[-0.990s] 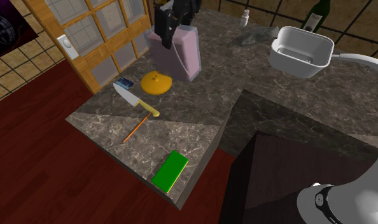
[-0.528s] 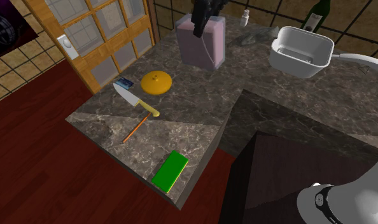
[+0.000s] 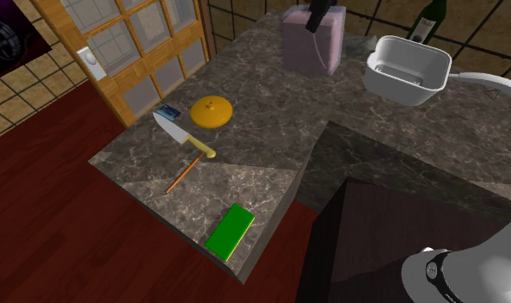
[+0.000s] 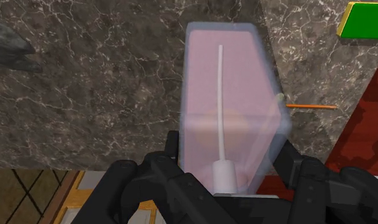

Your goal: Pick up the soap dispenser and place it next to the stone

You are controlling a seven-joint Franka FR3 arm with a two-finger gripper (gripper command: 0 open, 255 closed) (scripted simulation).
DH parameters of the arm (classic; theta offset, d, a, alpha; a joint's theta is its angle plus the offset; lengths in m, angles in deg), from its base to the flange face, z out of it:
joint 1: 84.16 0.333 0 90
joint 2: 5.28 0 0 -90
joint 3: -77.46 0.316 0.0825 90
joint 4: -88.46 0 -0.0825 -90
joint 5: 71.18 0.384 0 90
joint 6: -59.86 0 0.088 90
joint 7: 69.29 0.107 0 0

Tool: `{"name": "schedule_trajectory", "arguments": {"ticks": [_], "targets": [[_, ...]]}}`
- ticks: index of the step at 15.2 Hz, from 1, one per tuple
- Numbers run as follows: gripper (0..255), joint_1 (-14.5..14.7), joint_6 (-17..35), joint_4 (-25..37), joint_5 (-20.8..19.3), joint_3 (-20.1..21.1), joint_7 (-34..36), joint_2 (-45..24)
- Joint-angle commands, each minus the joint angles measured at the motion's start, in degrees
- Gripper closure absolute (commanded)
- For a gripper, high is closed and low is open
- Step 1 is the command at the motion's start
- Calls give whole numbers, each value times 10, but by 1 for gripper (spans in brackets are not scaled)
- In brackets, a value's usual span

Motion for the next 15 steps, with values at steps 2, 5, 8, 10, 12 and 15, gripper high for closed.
{"name": "schedule_trajectory", "arguments": {"ticks": [2,5,8,10,12,15], "targets": [[255,-15,-7,5,5,-27,-44,-1],[255,-30,-14,16,13,-55,-88,-8],[255,-45,-23,33,24,-84,-134,-21],[255,-55,-31,48,34,-104,-166,-34],[255,-66,-39,66,46,-124,-199,-50],[255,-85,-54,99,70,-154,-250,-81]]}}
